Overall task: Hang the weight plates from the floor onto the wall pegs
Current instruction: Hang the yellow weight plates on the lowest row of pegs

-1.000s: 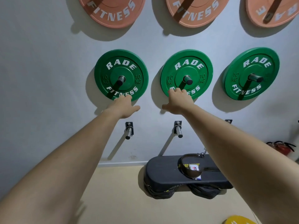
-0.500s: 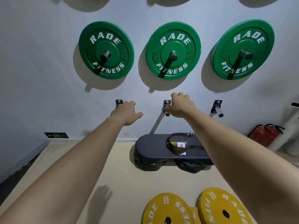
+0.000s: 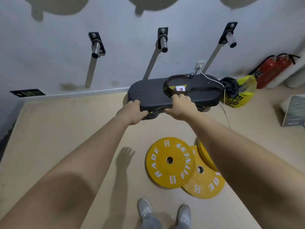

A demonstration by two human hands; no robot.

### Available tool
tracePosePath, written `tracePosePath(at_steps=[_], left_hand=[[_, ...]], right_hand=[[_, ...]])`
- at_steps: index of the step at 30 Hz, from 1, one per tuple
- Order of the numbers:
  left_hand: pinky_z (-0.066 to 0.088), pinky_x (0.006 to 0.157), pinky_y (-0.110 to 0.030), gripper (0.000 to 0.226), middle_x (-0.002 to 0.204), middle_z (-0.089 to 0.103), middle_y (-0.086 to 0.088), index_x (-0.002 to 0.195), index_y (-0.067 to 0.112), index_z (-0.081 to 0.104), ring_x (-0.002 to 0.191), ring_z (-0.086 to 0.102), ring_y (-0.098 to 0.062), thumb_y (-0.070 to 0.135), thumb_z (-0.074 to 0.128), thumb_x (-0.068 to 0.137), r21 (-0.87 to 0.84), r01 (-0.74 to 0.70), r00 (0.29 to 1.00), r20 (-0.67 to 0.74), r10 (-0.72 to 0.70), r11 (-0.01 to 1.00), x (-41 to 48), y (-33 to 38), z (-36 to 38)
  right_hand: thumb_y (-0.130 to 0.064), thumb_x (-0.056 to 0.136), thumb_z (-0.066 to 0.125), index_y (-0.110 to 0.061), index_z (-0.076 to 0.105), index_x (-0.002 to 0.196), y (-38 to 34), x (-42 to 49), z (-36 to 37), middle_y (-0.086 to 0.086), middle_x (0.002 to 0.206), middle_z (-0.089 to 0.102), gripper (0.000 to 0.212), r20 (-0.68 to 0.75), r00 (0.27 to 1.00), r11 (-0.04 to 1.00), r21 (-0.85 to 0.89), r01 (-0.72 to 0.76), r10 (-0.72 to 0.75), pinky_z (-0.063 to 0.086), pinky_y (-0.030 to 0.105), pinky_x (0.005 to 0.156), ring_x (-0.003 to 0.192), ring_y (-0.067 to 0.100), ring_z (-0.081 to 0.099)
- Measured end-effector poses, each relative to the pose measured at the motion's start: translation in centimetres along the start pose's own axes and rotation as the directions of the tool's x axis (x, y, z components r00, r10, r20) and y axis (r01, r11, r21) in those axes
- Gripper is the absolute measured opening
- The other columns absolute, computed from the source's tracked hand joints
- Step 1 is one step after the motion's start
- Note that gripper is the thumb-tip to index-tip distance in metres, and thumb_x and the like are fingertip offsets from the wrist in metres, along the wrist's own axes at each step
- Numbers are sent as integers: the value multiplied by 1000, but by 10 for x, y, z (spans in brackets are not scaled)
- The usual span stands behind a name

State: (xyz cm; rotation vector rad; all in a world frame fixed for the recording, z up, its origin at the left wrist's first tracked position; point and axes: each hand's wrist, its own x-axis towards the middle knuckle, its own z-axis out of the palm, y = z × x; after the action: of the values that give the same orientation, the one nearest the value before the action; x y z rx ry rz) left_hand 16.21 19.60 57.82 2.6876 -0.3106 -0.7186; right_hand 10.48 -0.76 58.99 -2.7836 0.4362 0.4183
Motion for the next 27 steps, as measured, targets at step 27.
tracePosePath(at_steps=[27], left_hand=[[42,108,-45,71,147,48,-16,151,11,33,131,49,-34,49,56,97,-83,65,970,238,-44,994,270,-72,535]], right_hand=[[-48,97,50,-15,36,149,319,161,501,17,146,40,63,211,948,969,19,-247,237,39,49,105,132,40,38]])
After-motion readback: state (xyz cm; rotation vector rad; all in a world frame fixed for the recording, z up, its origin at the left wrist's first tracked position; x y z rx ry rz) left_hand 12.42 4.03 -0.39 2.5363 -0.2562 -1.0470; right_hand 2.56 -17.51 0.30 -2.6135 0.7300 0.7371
